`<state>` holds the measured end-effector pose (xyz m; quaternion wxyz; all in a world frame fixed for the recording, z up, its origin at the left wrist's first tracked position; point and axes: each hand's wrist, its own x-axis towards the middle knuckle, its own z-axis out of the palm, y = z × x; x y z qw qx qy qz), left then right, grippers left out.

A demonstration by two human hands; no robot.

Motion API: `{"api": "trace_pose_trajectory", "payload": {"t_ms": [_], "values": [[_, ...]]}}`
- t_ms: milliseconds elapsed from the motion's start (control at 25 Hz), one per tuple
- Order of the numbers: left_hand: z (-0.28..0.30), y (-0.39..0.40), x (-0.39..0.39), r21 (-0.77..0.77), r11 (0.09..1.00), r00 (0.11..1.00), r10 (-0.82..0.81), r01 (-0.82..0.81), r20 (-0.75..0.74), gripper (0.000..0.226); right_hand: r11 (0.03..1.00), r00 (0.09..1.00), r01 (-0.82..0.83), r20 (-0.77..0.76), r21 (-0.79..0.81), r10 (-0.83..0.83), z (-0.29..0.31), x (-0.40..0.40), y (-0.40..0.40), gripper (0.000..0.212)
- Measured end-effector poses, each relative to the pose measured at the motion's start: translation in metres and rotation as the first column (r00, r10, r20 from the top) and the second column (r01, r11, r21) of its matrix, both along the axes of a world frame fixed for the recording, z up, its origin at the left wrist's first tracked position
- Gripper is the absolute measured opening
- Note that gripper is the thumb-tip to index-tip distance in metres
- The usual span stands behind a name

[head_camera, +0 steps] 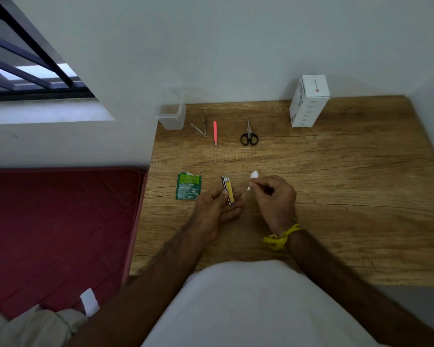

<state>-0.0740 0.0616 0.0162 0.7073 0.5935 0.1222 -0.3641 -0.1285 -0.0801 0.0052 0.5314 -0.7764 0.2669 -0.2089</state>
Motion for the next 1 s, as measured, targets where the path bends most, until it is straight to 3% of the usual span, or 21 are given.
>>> {"api": "trace_pose_trajectory", "payload": {"t_ms": [80, 160, 320, 440, 600, 720, 840, 1000], "values": [[-0.003, 0.002, 0.000, 0.039, 0.999, 1.000, -0.012, 0.011, 0.018, 0.022, 0.980, 0.996, 0.058, -0.074, 0.191, -0.044, -0.003, 0.004, -0.006, 0.005], [-0.005, 0.004, -0.001, 0.075, 0.996, 0.999, -0.042, 0.039, 0.033, 0.020, 0.957, 0.995, 0.068, -0.091, 0.281, -0.044, -0.006, 0.008, -0.007, 0.015], [-0.005, 0.002, 0.000, 0.169, 0.983, 0.994, -0.079, 0.066, 0.071, 0.022, 0.968, 0.987, 0.049, -0.162, 0.246, -0.009, -0.010, 0.017, -0.013, 0.046], [-0.007, 0.002, 0.001, 0.190, 0.979, 0.991, -0.089, 0.068, 0.105, 0.024, 0.975, 0.953, 0.068, -0.302, 0.210, -0.002, -0.006, 0.028, -0.021, 0.038], [-0.009, 0.004, -0.001, 0.345, 0.937, 0.955, -0.146, 0.050, 0.258, 0.022, 0.977, 0.932, 0.069, -0.363, 0.204, 0.010, -0.007, 0.038, -0.024, 0.018], [-0.009, 0.006, 0.006, 0.527, 0.850, 0.889, -0.234, -0.010, 0.395, 0.014, 0.989, 0.942, -0.019, -0.329, 0.144, 0.066, -0.002, 0.053, -0.015, 0.008], [0.001, 0.010, 0.015, 0.741, 0.672, 0.793, -0.460, 0.017, 0.399, 0.026, 0.985, 0.931, -0.157, -0.321, 0.076, 0.173, -0.003, 0.082, -0.007, 0.004], [0.025, 0.019, 0.043, 0.820, 0.569, 0.717, -0.550, -0.053, 0.428, 0.023, 0.954, 0.854, -0.298, -0.440, 0.024, 0.277, 0.008, 0.129, -0.007, 0.011]]}}
